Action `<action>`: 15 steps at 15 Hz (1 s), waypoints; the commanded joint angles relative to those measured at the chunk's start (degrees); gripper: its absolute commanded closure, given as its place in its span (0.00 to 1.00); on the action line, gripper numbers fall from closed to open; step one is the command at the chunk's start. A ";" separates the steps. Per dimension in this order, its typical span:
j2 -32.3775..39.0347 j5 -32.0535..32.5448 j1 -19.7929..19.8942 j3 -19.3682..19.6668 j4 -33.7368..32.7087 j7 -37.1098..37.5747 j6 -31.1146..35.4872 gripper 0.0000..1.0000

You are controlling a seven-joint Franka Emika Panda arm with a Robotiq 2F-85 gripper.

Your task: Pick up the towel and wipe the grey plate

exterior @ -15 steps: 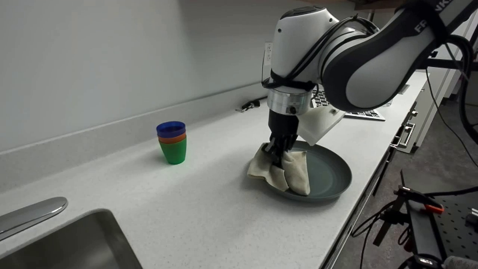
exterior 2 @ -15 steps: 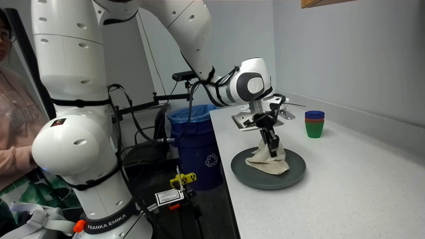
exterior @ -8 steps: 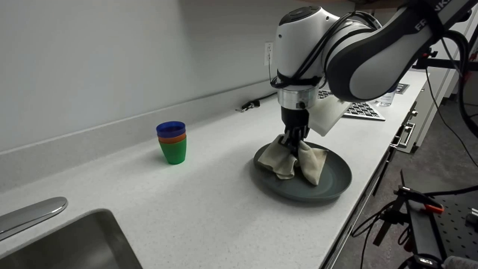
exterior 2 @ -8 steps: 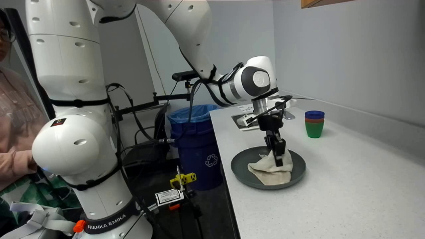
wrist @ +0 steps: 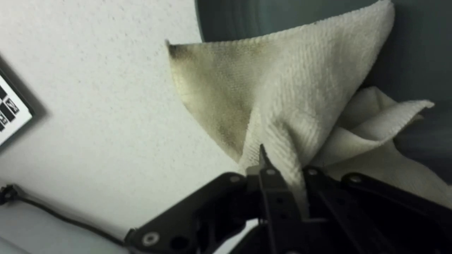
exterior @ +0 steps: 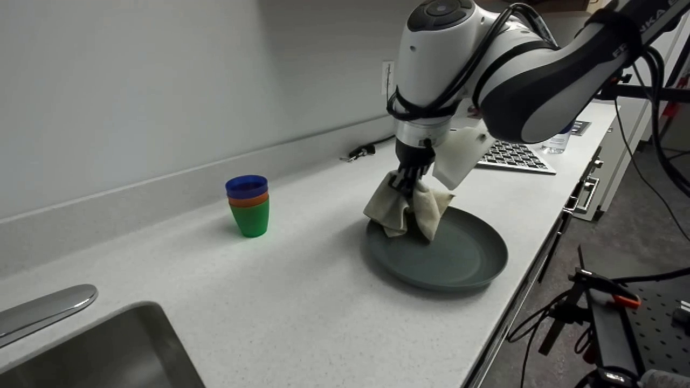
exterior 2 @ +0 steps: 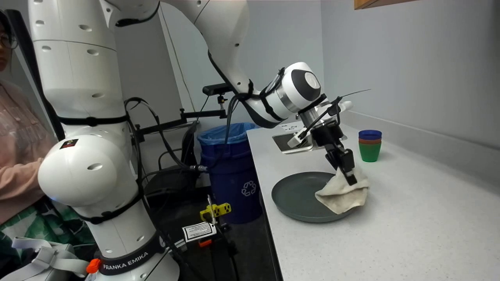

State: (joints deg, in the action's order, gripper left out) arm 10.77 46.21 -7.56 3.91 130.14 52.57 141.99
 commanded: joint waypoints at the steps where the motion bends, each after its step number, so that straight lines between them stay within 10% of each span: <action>1: 0.34 7.77 -1.69 -2.00 -3.51 5.79 3.78 0.98; 6: 2.41 12.78 -4.29 -5.44 -8.70 8.35 11.48 0.98; 13: 8.05 -16.80 0.87 -17.86 -6.90 -11.20 20.54 0.98; 15: 9.15 -26.15 -0.21 -18.36 -6.93 -18.27 17.31 0.64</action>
State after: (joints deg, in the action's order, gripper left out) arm 18.23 31.23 -8.77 -12.23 123.35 43.92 160.91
